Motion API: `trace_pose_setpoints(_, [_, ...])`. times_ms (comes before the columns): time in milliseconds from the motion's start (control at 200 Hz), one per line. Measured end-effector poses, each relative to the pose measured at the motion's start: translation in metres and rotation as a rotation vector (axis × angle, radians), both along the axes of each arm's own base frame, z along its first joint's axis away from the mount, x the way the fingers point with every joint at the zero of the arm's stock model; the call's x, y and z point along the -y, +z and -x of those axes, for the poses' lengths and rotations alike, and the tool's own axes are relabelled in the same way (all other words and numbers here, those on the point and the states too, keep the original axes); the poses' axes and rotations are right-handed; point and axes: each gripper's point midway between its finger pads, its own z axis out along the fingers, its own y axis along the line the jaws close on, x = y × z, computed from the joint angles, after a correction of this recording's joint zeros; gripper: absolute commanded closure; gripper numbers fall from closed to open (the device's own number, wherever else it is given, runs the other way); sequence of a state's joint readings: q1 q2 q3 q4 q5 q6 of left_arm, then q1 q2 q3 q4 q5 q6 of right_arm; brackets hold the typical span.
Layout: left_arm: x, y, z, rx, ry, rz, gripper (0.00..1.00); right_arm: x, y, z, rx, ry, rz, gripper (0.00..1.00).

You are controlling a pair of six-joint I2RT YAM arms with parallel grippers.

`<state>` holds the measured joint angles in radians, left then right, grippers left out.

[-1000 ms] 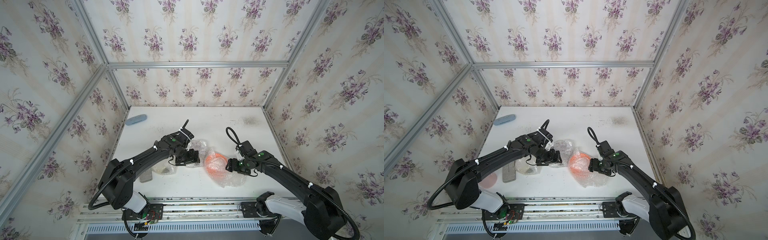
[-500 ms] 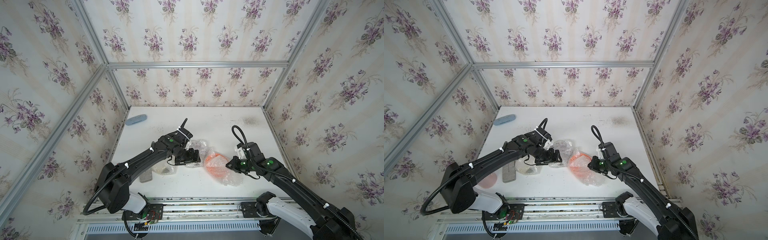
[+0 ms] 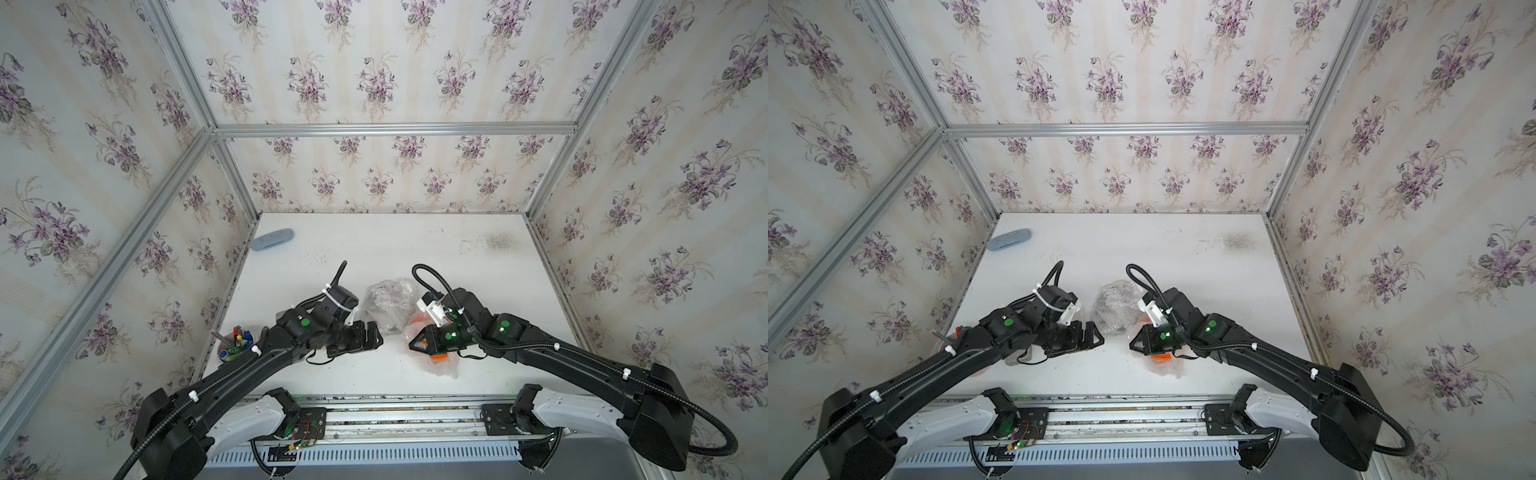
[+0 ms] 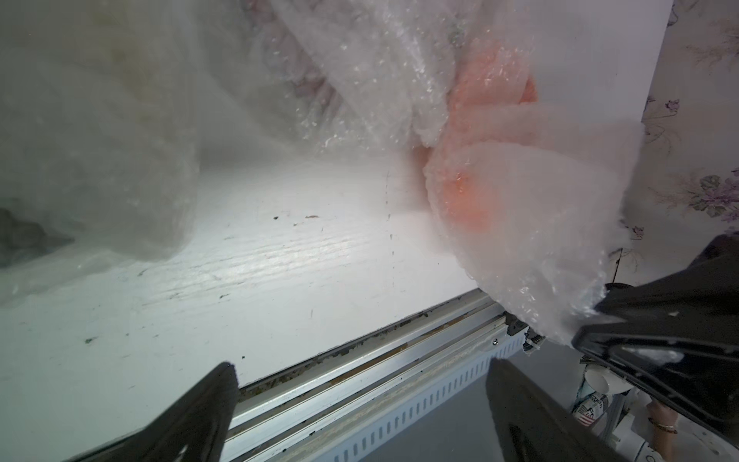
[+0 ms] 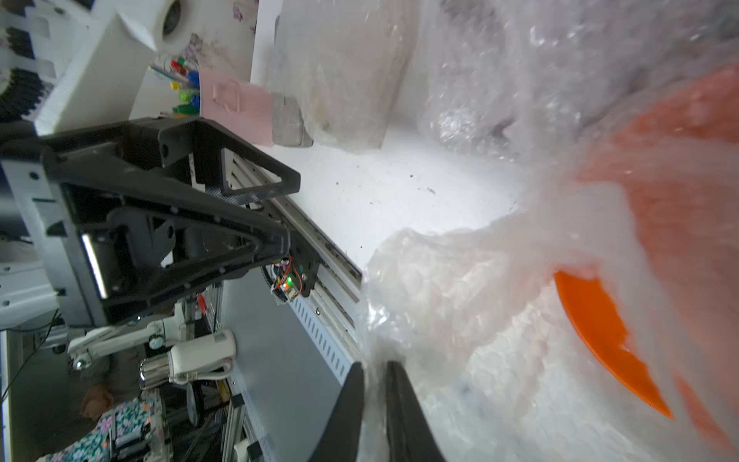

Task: Unpack dinner plates from bubble wrap
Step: Unwrap the bubble wrap at the center of the board.

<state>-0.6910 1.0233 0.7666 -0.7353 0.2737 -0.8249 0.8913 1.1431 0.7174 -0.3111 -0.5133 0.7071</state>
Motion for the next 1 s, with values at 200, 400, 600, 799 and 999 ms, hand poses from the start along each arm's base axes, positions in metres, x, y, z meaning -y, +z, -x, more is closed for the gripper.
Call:
trace_pose_setpoints(200, [-0.004, -0.01, 0.007, -0.019, 0.074, 0.046, 0.01, -0.004, -0.004, 0.02, -0.017, 0.085, 0.002, 0.39])
trace_pose_setpoints(400, [0.028, 0.017, -0.007, 0.008, 0.021, 0.108, 0.01, 0.008, 0.027, 0.016, 0.061, 0.046, -0.02, 0.34])
trace_pose_setpoints(600, [0.075, 0.034, -0.028, 0.025, -0.133, 0.08, 0.01, 0.053, 0.014, -0.008, 0.049, -0.141, 0.077, 0.33])
trace_pose_setpoints(799, [0.128, 0.043, -0.038, 0.08, -0.352, -0.011, 0.01, 0.111, 0.01, -0.036, 0.025, -0.42, 0.11, 0.33])
trace_pose_setpoints(999, [0.177, 0.036, -0.026, 0.099, -0.562, -0.124, 0.01, 0.127, -0.025, -0.028, -0.079, -0.516, 0.157, 0.33])
